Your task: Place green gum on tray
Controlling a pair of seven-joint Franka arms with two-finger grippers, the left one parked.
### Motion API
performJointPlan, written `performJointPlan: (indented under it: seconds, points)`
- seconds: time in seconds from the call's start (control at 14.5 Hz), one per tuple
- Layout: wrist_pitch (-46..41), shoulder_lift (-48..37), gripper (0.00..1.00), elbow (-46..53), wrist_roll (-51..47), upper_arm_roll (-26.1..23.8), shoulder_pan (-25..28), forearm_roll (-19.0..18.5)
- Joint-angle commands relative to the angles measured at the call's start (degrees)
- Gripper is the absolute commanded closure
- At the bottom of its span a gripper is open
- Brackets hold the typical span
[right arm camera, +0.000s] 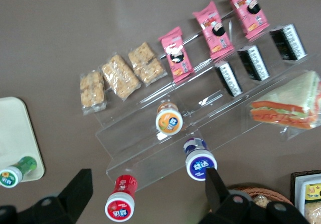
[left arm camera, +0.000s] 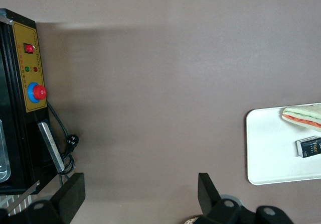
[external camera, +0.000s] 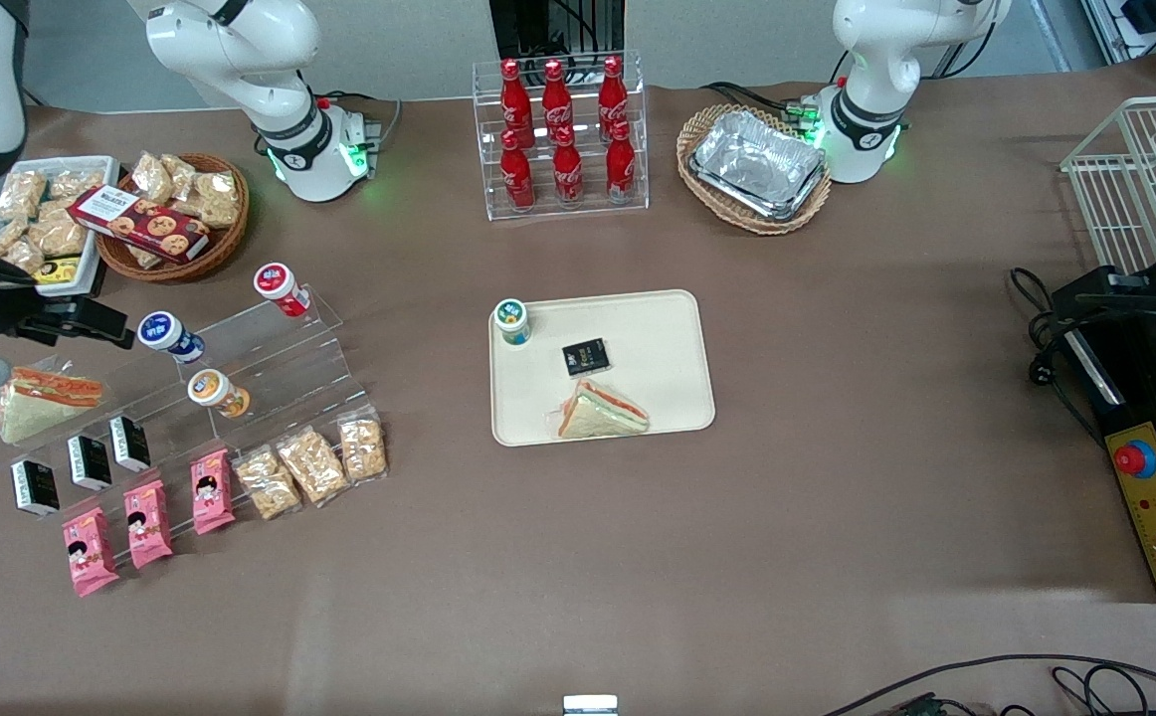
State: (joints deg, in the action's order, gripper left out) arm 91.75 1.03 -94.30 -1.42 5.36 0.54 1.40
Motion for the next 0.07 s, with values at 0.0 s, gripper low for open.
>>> performJointPlan:
  seconds: [0.0]
  points:
    - [-3.3,-0.1,0.0,2.5,1.2,1.8,-0.8,-0.4]
